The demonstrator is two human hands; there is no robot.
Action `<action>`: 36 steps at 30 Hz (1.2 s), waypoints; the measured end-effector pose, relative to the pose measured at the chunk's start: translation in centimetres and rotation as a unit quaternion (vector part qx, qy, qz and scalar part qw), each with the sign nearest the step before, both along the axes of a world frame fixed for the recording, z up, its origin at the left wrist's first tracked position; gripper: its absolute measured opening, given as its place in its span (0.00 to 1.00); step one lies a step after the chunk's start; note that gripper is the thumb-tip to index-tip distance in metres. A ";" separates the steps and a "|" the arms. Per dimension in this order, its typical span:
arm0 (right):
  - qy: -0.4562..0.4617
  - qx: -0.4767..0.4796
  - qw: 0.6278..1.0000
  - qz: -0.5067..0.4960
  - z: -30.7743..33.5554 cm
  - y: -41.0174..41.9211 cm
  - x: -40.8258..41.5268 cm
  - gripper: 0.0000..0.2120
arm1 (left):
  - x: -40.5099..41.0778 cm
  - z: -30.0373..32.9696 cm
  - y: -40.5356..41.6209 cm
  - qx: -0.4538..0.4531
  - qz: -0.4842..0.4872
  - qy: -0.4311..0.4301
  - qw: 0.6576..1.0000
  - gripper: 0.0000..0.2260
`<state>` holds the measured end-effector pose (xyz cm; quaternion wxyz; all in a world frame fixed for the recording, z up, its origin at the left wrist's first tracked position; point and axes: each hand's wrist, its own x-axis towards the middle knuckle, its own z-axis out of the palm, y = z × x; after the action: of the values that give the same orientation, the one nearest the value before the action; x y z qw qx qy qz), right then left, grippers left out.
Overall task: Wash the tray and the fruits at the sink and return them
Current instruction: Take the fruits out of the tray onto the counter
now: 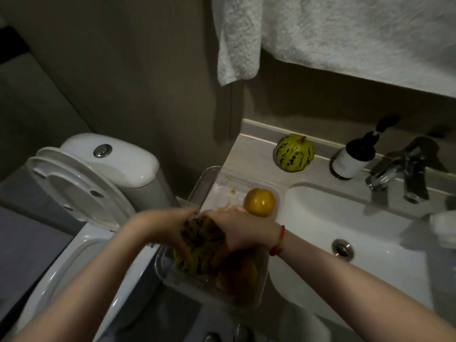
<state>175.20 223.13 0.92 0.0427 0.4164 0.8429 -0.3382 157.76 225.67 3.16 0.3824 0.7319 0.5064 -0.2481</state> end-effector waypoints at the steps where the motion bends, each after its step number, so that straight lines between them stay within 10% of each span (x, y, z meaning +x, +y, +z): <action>1: -0.007 0.005 1.000 0.002 -0.3 -0.1 -0.1 0.35 | -0.2 -0.6 -0.7 0.003 0.004 -0.027 1.000 0.42; 6: -0.059 0.075 0.995 -0.016 -2.7 -0.9 -0.6 0.39 | -0.3 -2.9 -3.6 0.126 0.004 -0.060 0.990 0.55; 15: 0.064 0.117 0.987 -0.091 -4.2 -0.7 0.2 0.44 | -0.7 -3.6 -4.0 0.300 0.055 -0.210 0.929 0.38; 22: 0.147 0.134 0.959 -0.202 0.8 4.9 5.0 0.48 | 2.8 0.8 4.4 0.283 0.087 -0.272 0.916 0.45; 36: -0.045 0.144 0.950 -0.274 -3.0 15.6 11.9 0.51 | 13.0 -4.1 17.2 0.206 0.091 -0.261 0.939 0.44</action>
<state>187.13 238.70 -2.08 -0.0742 0.6478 0.7332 -0.1932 170.77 242.91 -0.95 0.3629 0.7845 0.4934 0.0970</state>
